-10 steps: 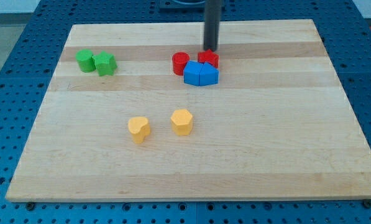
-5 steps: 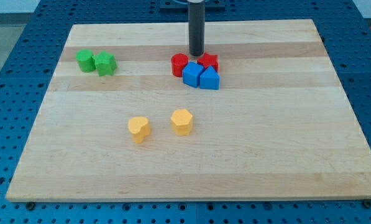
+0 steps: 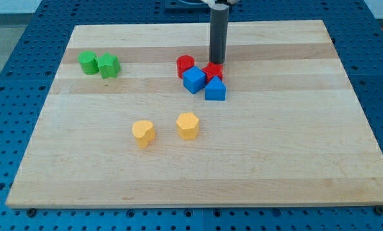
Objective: Adjust the red blocks and the blue blocks at the center of the board
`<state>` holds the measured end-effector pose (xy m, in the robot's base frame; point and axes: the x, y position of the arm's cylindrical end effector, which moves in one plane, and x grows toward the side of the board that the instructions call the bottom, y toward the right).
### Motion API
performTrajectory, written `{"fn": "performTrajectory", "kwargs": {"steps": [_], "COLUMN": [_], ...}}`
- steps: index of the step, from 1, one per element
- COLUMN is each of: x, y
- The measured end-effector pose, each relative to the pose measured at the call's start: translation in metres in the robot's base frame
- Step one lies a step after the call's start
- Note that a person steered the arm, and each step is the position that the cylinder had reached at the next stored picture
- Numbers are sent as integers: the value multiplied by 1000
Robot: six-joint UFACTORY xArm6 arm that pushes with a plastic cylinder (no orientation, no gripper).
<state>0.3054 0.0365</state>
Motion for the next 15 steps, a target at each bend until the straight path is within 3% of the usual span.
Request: {"fn": "performTrajectory", "kwargs": {"steps": [1,3,7,9,13,15], "x": [-17,-6,23,25,34,34], "y": [-31,-83,-93,-136,-60,-70]}}
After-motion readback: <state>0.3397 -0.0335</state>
